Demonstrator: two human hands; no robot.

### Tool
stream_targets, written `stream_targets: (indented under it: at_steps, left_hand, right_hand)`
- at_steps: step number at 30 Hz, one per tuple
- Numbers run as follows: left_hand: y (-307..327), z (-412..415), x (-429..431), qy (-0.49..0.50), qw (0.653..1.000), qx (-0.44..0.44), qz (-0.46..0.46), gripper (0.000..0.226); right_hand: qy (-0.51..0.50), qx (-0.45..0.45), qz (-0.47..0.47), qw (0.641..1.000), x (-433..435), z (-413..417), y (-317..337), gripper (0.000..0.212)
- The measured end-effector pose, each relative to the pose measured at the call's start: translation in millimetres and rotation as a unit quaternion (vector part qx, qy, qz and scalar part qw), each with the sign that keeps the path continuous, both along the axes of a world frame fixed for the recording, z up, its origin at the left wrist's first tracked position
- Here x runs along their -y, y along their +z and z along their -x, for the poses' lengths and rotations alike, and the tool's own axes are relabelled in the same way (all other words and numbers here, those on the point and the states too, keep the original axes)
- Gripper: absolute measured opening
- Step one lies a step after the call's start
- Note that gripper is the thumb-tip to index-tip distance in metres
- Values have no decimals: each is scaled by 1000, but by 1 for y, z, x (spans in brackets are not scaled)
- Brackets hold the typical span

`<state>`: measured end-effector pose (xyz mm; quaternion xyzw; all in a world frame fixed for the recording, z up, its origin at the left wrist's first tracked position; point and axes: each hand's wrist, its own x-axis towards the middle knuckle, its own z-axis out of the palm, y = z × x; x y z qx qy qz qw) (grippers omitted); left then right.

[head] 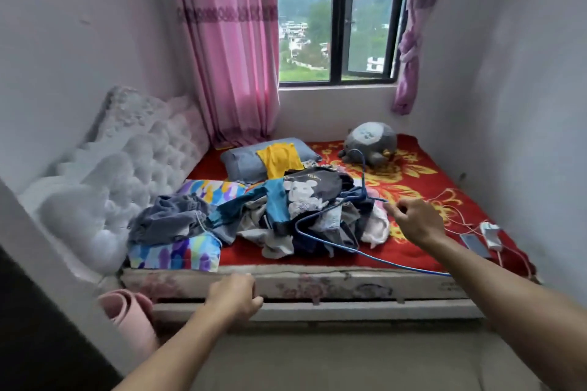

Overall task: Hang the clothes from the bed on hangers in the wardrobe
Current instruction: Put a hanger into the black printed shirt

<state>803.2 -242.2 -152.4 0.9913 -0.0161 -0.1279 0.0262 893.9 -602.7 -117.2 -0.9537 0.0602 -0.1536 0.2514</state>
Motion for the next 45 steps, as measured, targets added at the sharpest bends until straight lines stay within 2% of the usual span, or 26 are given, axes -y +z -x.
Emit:
stream_targets:
  at_steps: [6,12,16,19,28,34,38,41,43,45]
  left_hand:
    - [-17,-85,34,-24,1000,-6,4,27]
    - [-50,-207,34,-39,999,-21,4,25]
    - [-66,-301,32,-68,996,-57,0,28]
    - [-62,-354,42,-85,994,-62,4,22]
    - [-106,-498,120,-138,985,-106,19,20]
    - [-145,-591,147,-113,980,-161,16,17]
    - [-172,-664,155,-56,984,-167,7,15]
    - [-204,-710,167,-1,987,-153,44,17]
    - [-235,-734,176,19,987,-143,67,28]
    - [-268,-753,184,20,986,-145,74,49]
  right_hand:
    - [-78,-30,-76,994,56,-65,-44,32]
    - [-135,-70,-131,980,80,-155,-88,33]
    - [-208,-88,-184,957,96,-221,-97,33]
    - [-250,-87,-209,942,102,-254,-93,32]
    - [-328,-106,-239,908,158,-376,-145,27]
    - [-323,-139,-226,908,195,-500,-207,20]
    - [-309,-176,-223,908,217,-591,-256,24]
    - [-287,-188,-209,916,220,-651,-293,23]
    - [-263,-213,-197,920,214,-677,-324,23]
    - [-244,-263,-191,914,206,-689,-359,22]
